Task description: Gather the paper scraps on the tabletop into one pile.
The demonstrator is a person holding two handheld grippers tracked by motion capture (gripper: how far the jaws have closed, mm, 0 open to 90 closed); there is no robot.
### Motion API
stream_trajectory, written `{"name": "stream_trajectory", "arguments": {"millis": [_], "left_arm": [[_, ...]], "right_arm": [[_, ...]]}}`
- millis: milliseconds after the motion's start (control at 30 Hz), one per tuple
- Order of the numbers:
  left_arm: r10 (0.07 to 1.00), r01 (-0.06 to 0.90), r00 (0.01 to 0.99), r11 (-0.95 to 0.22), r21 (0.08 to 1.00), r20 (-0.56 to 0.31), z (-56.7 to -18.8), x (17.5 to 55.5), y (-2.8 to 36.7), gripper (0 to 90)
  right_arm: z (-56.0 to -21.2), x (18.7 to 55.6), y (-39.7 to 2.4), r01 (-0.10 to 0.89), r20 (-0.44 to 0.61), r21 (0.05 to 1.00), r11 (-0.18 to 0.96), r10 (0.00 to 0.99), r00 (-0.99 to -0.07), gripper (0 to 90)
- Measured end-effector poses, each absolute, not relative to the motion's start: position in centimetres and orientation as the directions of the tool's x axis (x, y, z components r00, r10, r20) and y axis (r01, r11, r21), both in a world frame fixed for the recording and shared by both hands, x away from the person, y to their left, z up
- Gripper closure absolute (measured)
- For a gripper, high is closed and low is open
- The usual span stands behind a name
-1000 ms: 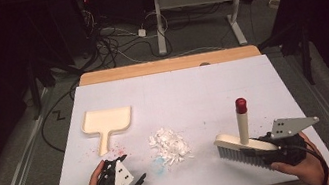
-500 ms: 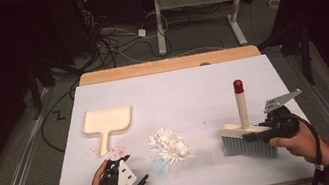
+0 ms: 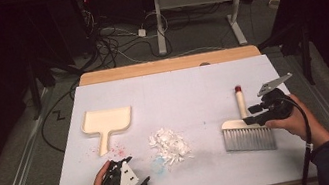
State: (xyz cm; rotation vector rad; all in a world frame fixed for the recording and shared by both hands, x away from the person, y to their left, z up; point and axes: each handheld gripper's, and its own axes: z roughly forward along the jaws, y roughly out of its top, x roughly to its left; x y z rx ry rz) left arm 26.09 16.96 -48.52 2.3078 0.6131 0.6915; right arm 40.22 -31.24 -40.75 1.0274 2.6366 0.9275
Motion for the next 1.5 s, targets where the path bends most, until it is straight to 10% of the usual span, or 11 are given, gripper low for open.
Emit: {"name": "stream_trajectory", "arguments": {"millis": [433, 833, 1500], "left_arm": [[0.573, 0.236, 0.756, -0.691, 0.683, 0.318, -48.5, 26.2, 16.8, 17.2], [0.569, 0.232, 0.758, -0.693, 0.682, 0.32, -48.5, 26.2, 16.8, 17.2], [0.594, 0.246, 0.741, -0.675, 0.695, 0.315, -48.3, 26.3, 17.2, 17.2]], "right_arm": [[-43.4, 41.2, -31.0, 0.584, -0.138, 0.594, 0.554, 0.784, -0.605, 75.0], [-44.4, 41.6, -30.4, 0.588, -0.165, 0.588, 0.555, 0.794, -0.585, 76.3], [-38.8, 36.3, -29.2, 0.257, -0.204, 0.872, 0.417, 0.787, -0.583, 30.3]]}}
